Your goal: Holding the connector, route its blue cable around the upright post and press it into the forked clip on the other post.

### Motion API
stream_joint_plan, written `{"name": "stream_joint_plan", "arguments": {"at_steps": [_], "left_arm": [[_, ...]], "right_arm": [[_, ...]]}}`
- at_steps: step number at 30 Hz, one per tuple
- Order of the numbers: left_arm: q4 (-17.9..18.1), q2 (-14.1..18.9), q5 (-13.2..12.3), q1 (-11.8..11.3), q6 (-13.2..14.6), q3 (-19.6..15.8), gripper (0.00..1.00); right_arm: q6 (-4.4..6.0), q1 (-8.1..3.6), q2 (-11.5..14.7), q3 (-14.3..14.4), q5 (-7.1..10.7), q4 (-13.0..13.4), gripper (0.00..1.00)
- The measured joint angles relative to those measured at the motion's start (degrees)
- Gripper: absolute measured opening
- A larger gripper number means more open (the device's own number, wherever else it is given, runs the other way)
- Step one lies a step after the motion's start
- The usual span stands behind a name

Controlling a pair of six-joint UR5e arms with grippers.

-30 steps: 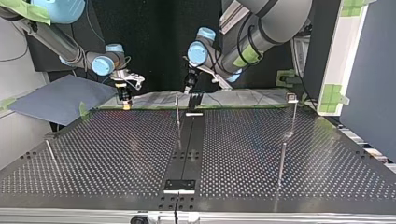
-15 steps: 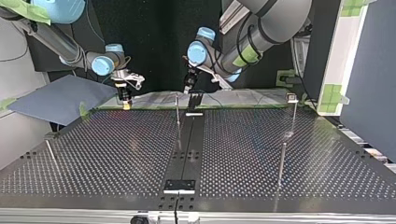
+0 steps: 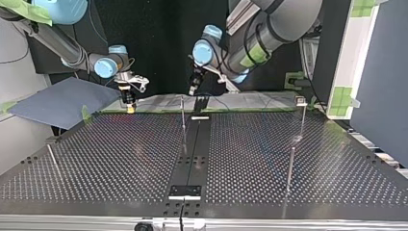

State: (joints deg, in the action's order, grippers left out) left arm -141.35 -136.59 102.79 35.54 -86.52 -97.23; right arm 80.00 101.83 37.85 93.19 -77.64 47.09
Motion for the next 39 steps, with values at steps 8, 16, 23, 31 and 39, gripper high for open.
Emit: {"name": "stream_joint_plan", "arguments": {"at_steps": [8, 16, 23, 31, 39], "left_arm": [[3.34, 3.67, 0.2, 1.22, -2.55, -3.72, 1.0], [7.46, 7.82, 1.03, 2.06, -6.66, -7.87, 1.0], [9.82, 11.28, 1.12, 2.62, -9.48, -11.33, 1.0], [10.32, 14.85, 1.19, 2.77, -11.24, -14.9, 1.0], [12.35, 18.64, 1.22, 2.73, -10.99, -18.68, 1.0]], "right_arm": [[0.0, -0.09, 0.0, -0.01, 0.02, 0.07, 0.0], [0.3, -0.09, 0.0, 0.0, -0.04, -0.36, 0.0], [0.93, -0.06, 0.0, 0.02, 0.01, -0.48, 0.0], [1.29, -0.01, 0.0, -0.01, -0.02, -1.04, 0.0], [1.38, -0.16, 0.06, -0.05, 0.0, -1.78, 0.0]]}}
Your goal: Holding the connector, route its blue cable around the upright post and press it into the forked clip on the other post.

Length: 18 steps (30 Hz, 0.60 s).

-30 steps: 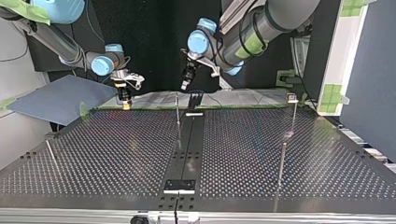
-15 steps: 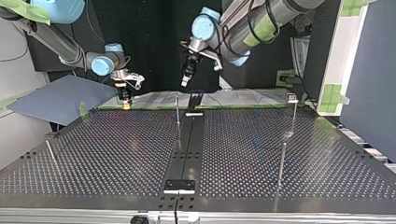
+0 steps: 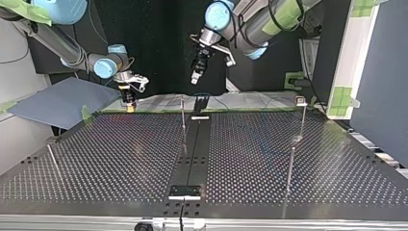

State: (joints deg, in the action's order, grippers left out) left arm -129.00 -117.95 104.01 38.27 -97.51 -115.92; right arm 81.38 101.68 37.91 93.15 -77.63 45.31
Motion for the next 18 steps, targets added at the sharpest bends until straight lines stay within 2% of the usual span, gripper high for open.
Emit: {"name": "stream_joint_plan", "arguments": {"at_steps": [4, 10, 18], "left_arm": [[-0.03, 1.74, -0.04, 0.01, -1.21, -1.74, 1.0], [-0.43, 4.52, 0.07, -0.05, -3.17, -4.51, 1.0], [-0.29, 8.26, 0.51, -0.47, -5.48, -8.25, 1.0]], "right_arm": [[0.15, -0.06, 0.01, 0.0, 0.21, -0.02, 0.0], [1.07, -0.1, -0.02, 0.05, 1.06, 0.14, 0.0], [0.81, 0.4, -0.05, 0.05, 1.15, 0.06, 0.0]]}}
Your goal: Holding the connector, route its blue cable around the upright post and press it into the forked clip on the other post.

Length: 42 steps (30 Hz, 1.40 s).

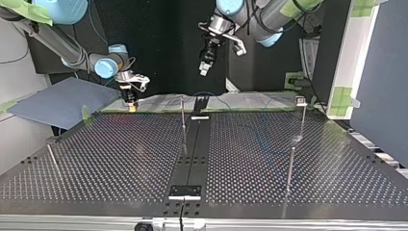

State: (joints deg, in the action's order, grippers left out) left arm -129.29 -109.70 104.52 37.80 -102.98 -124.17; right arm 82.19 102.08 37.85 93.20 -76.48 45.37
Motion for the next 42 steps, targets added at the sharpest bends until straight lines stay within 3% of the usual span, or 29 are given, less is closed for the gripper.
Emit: {"name": "stream_joint_plan", "arguments": {"at_steps": [9, 18, 26, 33, 37, 42], "left_arm": [[2.65, 4.28, 1.18, -0.34, -1.49, -4.29, 1.0], [3.45, 9.16, 1.46, -0.91, -1.87, -9.16, 1.0], [5.81, 12.07, 4.07, -2.02, -2.44, -13.25, 1.0], [8.81, 12.17, 2.16, -3.35, -3.12, -16.32, 1.0], [10.56, 12.05, 0.45, -4.04, -3.47, -17.83, 1.0], [12.84, 11.88, -1.81, -4.73, -4.92, -18.46, 1.0]], "right_arm": [[-0.28, 0.26, 0.0, 0.01, -0.24, -0.33, 0.0], [-0.83, -0.38, 0.07, -0.01, -0.95, -0.47, 0.0], [-1.47, -0.58, 0.08, -0.02, -1.13, -0.42, 0.0], [-2.04, -0.67, 0.44, -0.02, -1.14, -0.84, 0.0], [-2.76, -0.74, 1.96, 0.0, -1.19, -2.13, 0.0], [-2.85, -0.79, 4.16, 0.75, -1.29, -4.25, 0.0]]}}
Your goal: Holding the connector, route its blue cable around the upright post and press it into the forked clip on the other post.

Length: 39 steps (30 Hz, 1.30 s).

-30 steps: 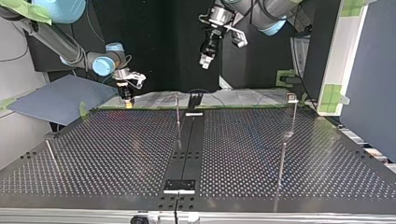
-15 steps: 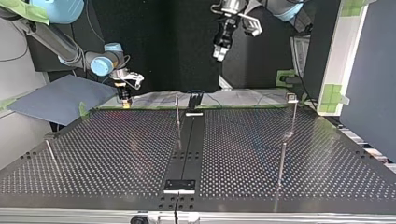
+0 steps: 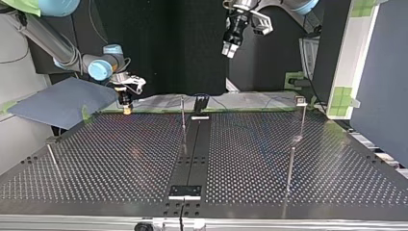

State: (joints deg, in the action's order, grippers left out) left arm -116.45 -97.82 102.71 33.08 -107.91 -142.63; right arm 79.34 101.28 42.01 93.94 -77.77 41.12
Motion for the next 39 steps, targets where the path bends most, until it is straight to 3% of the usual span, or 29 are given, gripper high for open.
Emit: {"name": "stream_joint_plan", "arguments": {"at_steps": [6, 13, 19, 25, 31, 39], "left_arm": [[2.41, -0.02, -1.85, -0.62, -1.08, -0.15, 1.0], [2.94, -0.03, -2.15, -1.21, -0.87, -0.17, 1.0], [2.35, -0.03, -2.18, -1.64, -0.52, -0.17, 1.0], [0.11, -0.03, -1.66, -2.1, 0.42, -0.17, 1.0], [-2.59, -0.03, 0.03, -2.43, 1.82, -0.17, 1.0], [-3.5, -0.03, 1.01, -2.9, 2.08, -0.17, 1.0]], "right_arm": [[1.86, 0.32, 2.88, 2.58, -0.09, -0.87, 0.0], [5.03, 0.87, 6.13, 3.78, -0.38, -1.41, 0.0], [7.2, 0.86, 8.75, 3.7, -2.25, -3.47, 0.0], [6.67, 0.5, 11.33, 2.77, -3.57, -6.01, 0.0], [6.44, 0.22, 14.34, 2.23, -3.67, -8.35, 0.0], [5.94, -0.11, 17.76, 1.26, -3.63, -10.81, 0.0]]}}
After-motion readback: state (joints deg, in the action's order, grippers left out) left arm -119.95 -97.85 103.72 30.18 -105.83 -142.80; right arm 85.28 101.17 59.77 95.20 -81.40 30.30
